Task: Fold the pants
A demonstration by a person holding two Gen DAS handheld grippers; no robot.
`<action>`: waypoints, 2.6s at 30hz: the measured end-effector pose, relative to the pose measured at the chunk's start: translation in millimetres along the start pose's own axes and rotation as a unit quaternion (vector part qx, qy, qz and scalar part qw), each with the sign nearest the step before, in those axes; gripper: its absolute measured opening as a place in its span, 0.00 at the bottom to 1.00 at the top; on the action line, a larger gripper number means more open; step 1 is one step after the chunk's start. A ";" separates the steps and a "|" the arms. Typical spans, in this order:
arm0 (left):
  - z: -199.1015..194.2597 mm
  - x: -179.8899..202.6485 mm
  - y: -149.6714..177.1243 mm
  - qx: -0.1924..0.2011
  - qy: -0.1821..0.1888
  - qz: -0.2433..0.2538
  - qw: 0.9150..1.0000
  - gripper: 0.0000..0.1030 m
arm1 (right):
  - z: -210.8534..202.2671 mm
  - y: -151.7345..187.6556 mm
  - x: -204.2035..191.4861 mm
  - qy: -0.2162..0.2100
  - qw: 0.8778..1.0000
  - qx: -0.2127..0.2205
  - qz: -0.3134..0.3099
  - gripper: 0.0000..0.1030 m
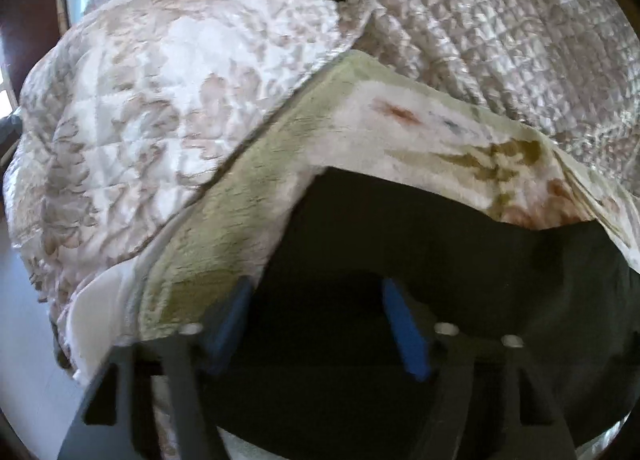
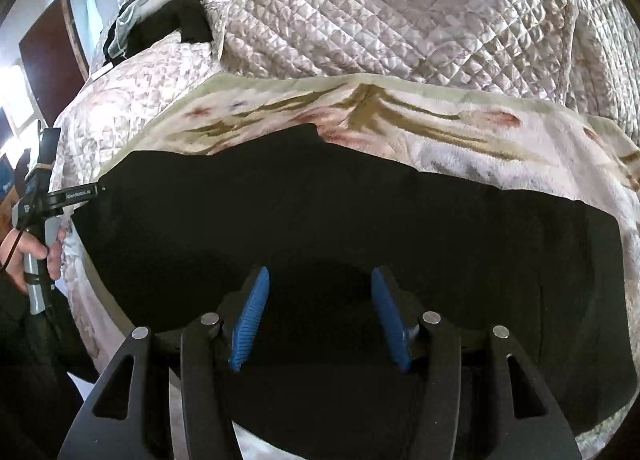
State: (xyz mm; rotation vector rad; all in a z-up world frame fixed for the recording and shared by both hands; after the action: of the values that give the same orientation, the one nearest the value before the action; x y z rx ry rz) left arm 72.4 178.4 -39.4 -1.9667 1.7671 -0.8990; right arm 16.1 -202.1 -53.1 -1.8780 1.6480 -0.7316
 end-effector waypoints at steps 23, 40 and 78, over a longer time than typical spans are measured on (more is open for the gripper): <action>-18.6 162.8 -18.0 -0.002 0.322 -0.049 0.946 0.14 | -13.2 -8.1 25.2 -0.012 0.997 0.012 0.076 0.53; 26.3 306.8 50.3 -0.134 0.388 0.004 0.912 0.16 | -17.1 -3.1 66.3 -0.004 0.989 0.001 0.145 0.53; 24.1 162.7 23.7 -0.029 0.255 -0.006 0.966 0.40 | 29.9 -6.7 22.0 -0.124 0.972 -0.076 0.187 0.02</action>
State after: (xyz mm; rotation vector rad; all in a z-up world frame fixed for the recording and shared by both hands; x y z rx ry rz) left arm 73.9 12.2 -36.0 -1.8964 2.0638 -1.4782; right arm 44.2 -222.0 -68.5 -1.6092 1.8568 -0.2111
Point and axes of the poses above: each gripper's, at about its wrist camera, not at the fingertips, and z roughly the way its jaws point, x to its right, y to its underside, the point moved 7 cm from there along z, roughly the way its jaws point, and after that the axes turned 15 degrees about y, right-handed, at the moved point
